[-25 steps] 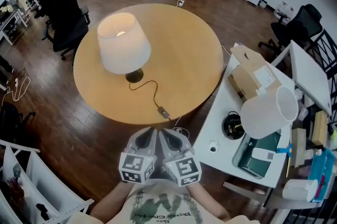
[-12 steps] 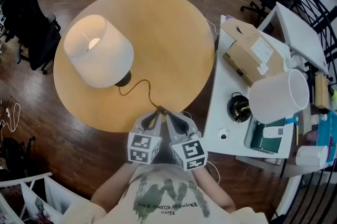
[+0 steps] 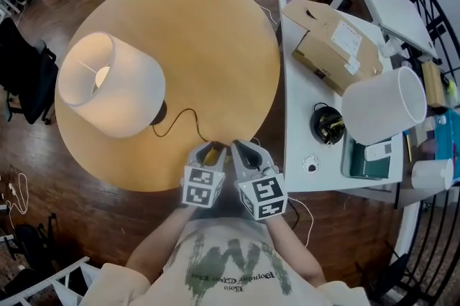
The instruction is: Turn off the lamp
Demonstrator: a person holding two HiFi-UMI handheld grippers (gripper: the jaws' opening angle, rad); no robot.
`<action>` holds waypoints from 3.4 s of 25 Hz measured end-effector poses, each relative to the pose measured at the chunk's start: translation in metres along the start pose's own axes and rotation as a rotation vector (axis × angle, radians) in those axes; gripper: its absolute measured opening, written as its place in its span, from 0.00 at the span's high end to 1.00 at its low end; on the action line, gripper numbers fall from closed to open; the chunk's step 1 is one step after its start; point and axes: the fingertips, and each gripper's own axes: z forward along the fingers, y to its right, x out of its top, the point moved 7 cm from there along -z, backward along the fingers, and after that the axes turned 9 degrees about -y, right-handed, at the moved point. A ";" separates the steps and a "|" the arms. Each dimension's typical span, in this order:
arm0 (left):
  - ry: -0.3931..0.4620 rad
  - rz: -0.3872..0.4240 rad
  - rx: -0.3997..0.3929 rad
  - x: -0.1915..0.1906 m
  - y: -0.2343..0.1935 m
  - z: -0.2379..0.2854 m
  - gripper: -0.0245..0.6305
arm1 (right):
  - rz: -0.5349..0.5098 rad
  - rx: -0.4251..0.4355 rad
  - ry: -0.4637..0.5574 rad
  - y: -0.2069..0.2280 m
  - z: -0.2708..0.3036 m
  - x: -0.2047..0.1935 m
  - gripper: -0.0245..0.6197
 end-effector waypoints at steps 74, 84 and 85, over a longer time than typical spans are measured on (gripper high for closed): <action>0.465 -0.406 0.470 -0.004 0.044 -0.160 0.96 | -0.322 0.527 0.098 -0.070 -0.044 0.026 0.96; 0.575 -0.385 0.557 -0.010 0.084 -0.204 0.96 | -0.380 0.591 0.161 -0.086 -0.087 0.032 0.96; 0.581 -0.384 0.559 -0.011 0.087 -0.206 0.96 | -0.385 0.590 0.168 -0.087 -0.090 0.032 0.96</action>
